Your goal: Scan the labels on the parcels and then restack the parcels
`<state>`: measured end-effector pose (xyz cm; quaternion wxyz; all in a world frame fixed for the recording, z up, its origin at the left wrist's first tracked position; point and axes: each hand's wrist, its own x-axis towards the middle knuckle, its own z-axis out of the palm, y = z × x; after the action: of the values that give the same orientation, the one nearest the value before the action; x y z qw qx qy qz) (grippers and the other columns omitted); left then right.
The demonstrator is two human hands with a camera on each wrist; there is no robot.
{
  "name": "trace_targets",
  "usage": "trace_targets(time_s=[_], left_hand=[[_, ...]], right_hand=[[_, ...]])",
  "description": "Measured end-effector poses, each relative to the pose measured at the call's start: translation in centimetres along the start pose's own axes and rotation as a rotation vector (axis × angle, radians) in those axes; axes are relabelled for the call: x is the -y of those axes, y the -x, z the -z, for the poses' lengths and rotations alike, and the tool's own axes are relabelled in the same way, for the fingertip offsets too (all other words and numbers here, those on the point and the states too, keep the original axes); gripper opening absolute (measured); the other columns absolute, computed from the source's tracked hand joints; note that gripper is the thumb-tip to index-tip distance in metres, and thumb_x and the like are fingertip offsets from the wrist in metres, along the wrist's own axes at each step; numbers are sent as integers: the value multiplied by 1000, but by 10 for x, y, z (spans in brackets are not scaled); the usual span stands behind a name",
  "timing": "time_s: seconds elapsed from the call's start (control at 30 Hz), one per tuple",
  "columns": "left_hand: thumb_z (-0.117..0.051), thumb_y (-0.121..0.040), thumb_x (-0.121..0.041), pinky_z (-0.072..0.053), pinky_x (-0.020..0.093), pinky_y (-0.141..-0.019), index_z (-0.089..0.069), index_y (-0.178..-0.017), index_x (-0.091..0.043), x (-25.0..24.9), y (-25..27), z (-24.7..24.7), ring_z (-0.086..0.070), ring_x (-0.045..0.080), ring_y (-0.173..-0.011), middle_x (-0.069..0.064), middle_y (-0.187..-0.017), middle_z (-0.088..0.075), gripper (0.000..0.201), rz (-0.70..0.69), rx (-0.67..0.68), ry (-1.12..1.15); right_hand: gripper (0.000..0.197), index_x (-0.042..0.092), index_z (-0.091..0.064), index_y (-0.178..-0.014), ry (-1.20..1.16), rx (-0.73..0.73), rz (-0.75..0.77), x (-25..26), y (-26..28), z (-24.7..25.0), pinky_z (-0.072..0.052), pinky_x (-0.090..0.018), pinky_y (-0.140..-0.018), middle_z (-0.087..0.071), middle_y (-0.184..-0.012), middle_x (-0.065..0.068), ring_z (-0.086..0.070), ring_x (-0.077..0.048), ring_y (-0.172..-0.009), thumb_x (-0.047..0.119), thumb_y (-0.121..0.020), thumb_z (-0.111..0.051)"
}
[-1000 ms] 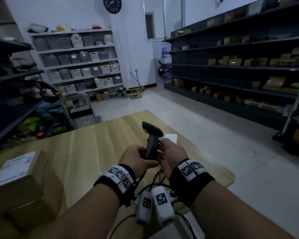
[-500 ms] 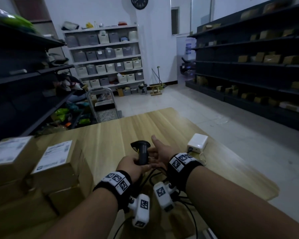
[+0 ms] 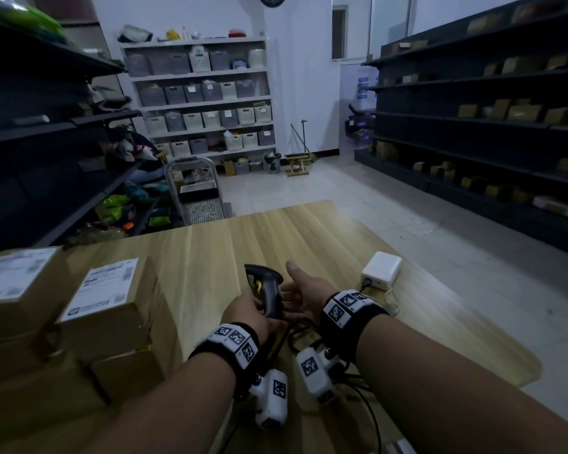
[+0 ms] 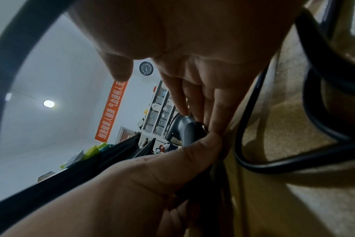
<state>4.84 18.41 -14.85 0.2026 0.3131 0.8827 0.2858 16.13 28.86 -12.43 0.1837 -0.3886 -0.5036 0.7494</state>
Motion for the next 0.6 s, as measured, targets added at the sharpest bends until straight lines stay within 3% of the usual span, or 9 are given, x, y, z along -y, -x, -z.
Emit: trace_targets(time_s=[0.07, 0.13, 0.3, 0.37, 0.43, 0.6], left_hand=[[-99, -76, -35, -64, 42, -93, -75, -102, -14, 0, -1, -2, -78, 29, -92, 7, -98, -81, 41, 9, 3, -22], [-97, -79, -34, -63, 44, -96, -72, -103, -12, 1, -2, -4, -78, 31, -96, 8, -101, -81, 41, 7, 10, -35], [-99, -79, -35, -57, 37, -94, -65, -128, -15, 2, 1, 2, -73, 31, -112, 9, -125, -76, 62, 1, 15, -73], [-101, -76, -36, -57, 36, -96, -64, -135, -15, 4, 3, 6, -72, 30, -113, 8, -128, -75, 73, 5, 22, -46], [-102, -76, -38, -59, 39, -100, -64, -139, -15, 8, 4, 10, -73, 28, -114, 7, -130, -75, 77, 12, 26, -2], [-95, -83, -45, -60, 39, -102, -65, -142, -14, 20, 13, 16, -75, 26, -112, 6, -129, -76, 74, -15, 18, 84]], right_hand=[[62, 2, -67, -103, 25, -1, -11, -1, -2, 0, -62, -43, -82, -72, -118, -18, -71, -32, -109, 64, -97, -60], [60, 3, -66, -105, 34, -3, -13, -2, -3, 0, -63, -41, -77, -72, -122, -19, -71, -33, -110, 62, -97, -61], [56, 2, -65, -105, 7, -17, -12, 0, -5, 5, -63, -43, -77, -72, -118, -20, -73, -34, -103, 58, -98, -63], [59, 1, -67, -110, 14, -53, 10, 2, -3, 9, -64, -44, -85, -71, -114, -16, -71, -31, -99, 59, -97, -64], [63, 0, -67, -118, 16, -98, 29, 7, 1, 13, -61, -46, -95, -72, -115, -14, -70, -32, -107, 59, -96, -65], [61, 1, -64, -123, -34, -103, 83, 26, 31, 20, -59, -49, -98, -71, -122, -18, -69, -37, -114, 57, -99, -63]])
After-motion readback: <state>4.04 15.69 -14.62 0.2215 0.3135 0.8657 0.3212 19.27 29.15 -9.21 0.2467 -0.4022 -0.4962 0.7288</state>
